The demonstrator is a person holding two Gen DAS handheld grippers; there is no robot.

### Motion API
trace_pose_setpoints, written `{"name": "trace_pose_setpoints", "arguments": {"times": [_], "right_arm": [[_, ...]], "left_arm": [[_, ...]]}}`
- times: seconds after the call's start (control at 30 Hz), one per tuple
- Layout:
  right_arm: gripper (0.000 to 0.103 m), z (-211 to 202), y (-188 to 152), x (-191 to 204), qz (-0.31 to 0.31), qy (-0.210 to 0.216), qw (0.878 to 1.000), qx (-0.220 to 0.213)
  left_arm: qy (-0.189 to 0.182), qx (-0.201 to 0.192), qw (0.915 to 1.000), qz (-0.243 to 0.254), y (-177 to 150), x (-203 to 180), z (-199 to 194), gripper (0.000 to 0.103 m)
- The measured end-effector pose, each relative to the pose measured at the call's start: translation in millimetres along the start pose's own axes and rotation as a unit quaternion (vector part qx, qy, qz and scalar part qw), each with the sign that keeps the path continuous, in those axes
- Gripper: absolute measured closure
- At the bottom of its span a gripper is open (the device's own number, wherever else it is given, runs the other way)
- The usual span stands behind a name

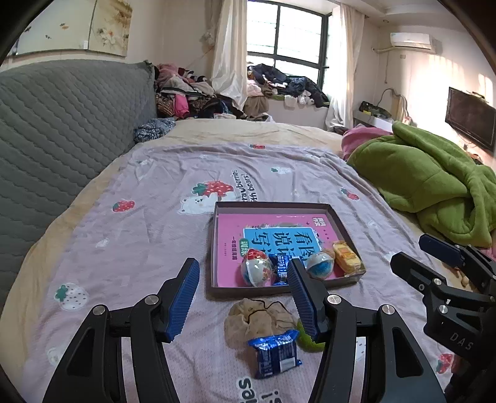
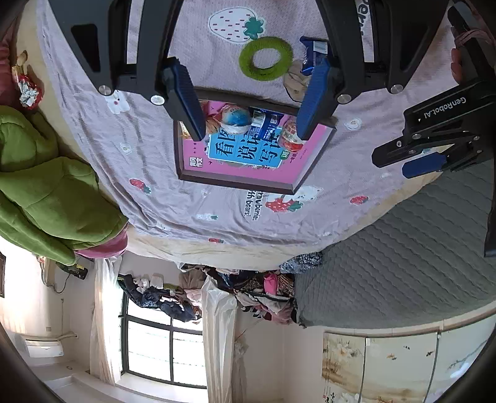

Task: Organize objects
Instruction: 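Lift both tools away from the tray back over the remaining items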

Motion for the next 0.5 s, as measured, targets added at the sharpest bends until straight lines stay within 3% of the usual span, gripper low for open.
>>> {"name": "trace_pose_setpoints", "arguments": {"times": [0.5], "right_arm": [[0.042,-19.0,-31.0,-4.0,0.003,-0.013,0.999,0.033]], "left_arm": [[-0.009,0.039,0.9992,-0.001,-34.3,0.9,-17.7,0.043]]}}
Point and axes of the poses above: each gripper's, at about its wrist camera, not at the fingertips, and z roughly the way its jaws point, x to its left, y to its top, the point moved 4 cm from there along z, roughly the way its jaws point, and after that the axes turned 10 degrees about -x, right-handed, at the moved point
